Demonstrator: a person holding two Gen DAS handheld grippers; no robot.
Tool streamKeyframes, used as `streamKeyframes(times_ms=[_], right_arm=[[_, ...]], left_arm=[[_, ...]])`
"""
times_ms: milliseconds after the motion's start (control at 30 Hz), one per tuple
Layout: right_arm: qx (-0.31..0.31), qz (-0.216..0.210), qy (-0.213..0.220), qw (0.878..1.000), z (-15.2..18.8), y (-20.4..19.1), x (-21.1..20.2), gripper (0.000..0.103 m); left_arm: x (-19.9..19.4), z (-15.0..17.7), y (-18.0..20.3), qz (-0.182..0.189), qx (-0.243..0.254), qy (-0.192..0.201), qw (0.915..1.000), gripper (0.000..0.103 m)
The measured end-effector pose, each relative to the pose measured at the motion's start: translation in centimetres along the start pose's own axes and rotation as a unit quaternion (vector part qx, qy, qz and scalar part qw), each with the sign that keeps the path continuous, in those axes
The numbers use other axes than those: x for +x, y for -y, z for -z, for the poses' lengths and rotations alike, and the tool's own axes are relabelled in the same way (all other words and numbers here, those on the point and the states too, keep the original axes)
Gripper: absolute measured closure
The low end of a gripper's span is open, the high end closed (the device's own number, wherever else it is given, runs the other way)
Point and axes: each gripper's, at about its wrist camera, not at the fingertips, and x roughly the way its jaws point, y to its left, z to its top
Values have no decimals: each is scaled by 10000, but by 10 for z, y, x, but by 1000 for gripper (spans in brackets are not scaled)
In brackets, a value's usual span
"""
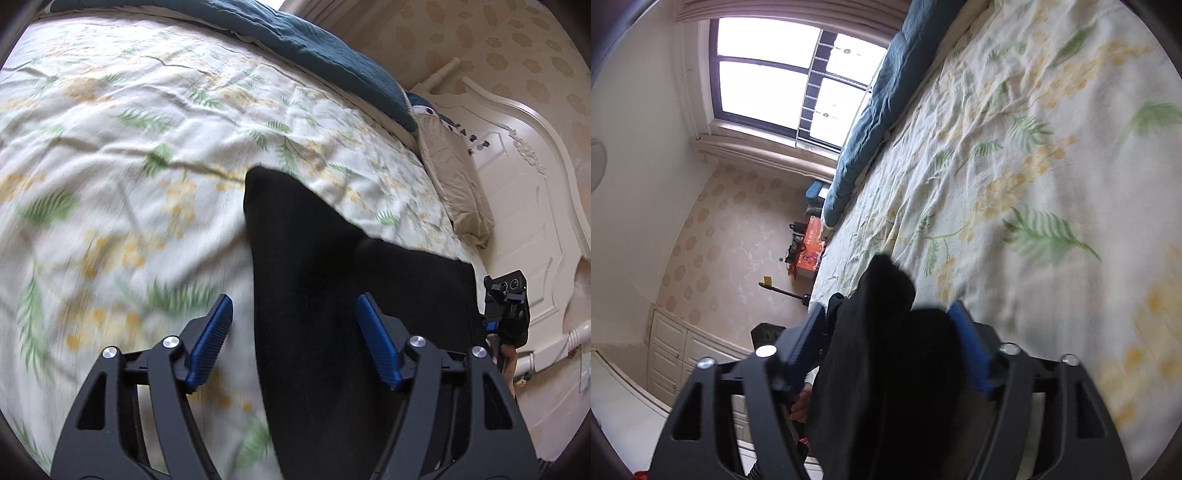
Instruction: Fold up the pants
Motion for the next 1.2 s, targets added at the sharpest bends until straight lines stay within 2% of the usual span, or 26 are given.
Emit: streamKeyframes(times_ms=[200,433,500,533,600,633,667,700,733,800,900,1200], right_arm=[[81,120,-7,9999,48,-1,-36,28],[278,62,-85,9996,88,-12,-39,24],[298,38,-171,9994,93,-15,-33,24],[278,83,-216,9993,93,-16,-29,24],[127,302,-310,9990,93,-21,-23,31],[82,423,-363,9984,93,-23,-21,50],[81,535,-422,9976,95,-21,-19,58],[90,575,-426,9974,95,-17,-19,61],[111,536,-427,9976,96,-15,-21,65],[142,491,-421,9978,96,-14,-23,66],[86,471,-395,9981,97,-20,-26,68],[46,466,-424,9980,101,-23,-28,68]], left_arm=[[-19,52,-4,603,-428,-115,9972,28],[-21,88,22,767,-262,-169,9966,22],[-18,91,26,682,-202,-135,9974,22],[-16,90,27,635,-167,-144,9977,24],[-15,91,30,444,-114,-121,9989,39],[-14,89,31,415,-106,-117,9990,44],[-16,89,32,382,-62,-108,9992,52],[-17,88,33,341,-15,-101,9994,57],[-19,89,34,330,5,-98,9994,59],[-22,87,39,285,35,-88,9995,66],[-24,87,43,240,51,-88,9997,69],[-36,107,45,259,23,-114,9996,70]])
